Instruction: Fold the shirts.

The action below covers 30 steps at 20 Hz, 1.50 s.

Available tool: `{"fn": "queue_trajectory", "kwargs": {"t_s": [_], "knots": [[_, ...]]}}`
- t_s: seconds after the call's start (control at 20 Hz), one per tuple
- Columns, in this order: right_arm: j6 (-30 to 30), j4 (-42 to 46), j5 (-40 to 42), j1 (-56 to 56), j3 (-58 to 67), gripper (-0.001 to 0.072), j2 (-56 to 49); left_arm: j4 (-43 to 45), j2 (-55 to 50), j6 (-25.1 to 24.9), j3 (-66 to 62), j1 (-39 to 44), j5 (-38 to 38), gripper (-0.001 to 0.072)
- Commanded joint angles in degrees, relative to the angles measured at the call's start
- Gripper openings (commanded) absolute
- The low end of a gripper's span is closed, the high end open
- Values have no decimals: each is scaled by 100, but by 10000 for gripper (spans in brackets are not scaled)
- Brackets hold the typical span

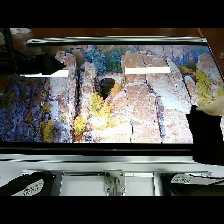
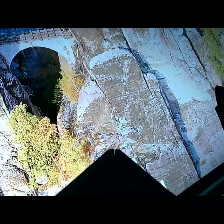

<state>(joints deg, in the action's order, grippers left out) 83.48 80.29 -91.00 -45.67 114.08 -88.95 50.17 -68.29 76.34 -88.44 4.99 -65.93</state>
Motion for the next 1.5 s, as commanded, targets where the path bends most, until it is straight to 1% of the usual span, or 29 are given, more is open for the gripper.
{"fn": "queue_trajectory", "kwargs": {"t_s": [0.0, 0.1, 0.25, 0.45, 0.6, 0.7, 0.75, 0.8, 0.85, 0.95, 1.0, 1.05, 1.1, 1.15, 1.2, 1.25, 1.3, 1.35, 1.4, 1.45], "knots": [[343, 894, -1469, -393, -87, 56, -28, 2, -9, -20, 2, 2, 92, 34], [507, 852, -1537, -664, -208, 56, 28, 2, -26, -24, 2, 4, 92, 34], [496, 872, -1534, -817, -831, 55, 223, 2, -85, -24, 2, 4, 92, 34], [466, 1008, -1480, -820, -2415, 56, 452, 2, -168, -22, 2, 4, 92, 34], [466, 1580, -1095, -820, -3692, 56, 688, 2, -173, -22, 2, 4, 92, 34], [595, 1821, -688, -820, -4457, 68, 881, 2, -175, -20, 2, 4, 92, 34], [581, 1880, -485, -820, -4725, 265, 931, 2, -175, -20, 2, 4, 92, 34], [422, 1912, -455, -820, -4833, 615, 929, 2, -175, -20, 2, 2, 92, 34], [234, 1956, -518, -813, -4819, 698, 933, 2, -179, -20, 2, 2, 92, 34], [247, 2192, -629, -813, -4522, 698, 1003, 4, -192, -22, 2, 2, 94, 34], [317, 2129, -577, -811, -4214, 698, 1086, 4, -216, -22, 2, 2, 94, 34], [361, 1888, -417, -807, -3836, 697, 1185, 50, -262, -22, 2, 4, 90, 33], [505, 1429, -52, -807, -3366, 697, 1320, 293, -332, 7, 2, 39, 79, 33], [621, 841, 452, -802, -2966, 696, 1480, 688, -415, 195, 0, 81, 2, 32], [575, 50, 1056, -726, -2649, 696, 1714, 1224, -514, 525, 0, 164, -149, 32], [356, -516, 1591, -540, -2503, 696, 1965, 1893, -638, 881, 0, 317, -426, 31], [118, -894, 1989, -197, -2470, 696, 2229, 2529, -774, 1147, 0, 509, -765, 32], [-79, -940, 2046, 254, -2470, 696, 2406, 3167, -942, 1368, 0, 756, -1169, 32], [-221, -645, 1816, 846, -2472, 696, 2479, 3676, -1119, 1502, -2, 999, -1565, 33], [-214, -13, 1502, 1475, -2533, 696, 2448, 4072, -1314, 1550, -2, 1248, -1926, 60]]}}
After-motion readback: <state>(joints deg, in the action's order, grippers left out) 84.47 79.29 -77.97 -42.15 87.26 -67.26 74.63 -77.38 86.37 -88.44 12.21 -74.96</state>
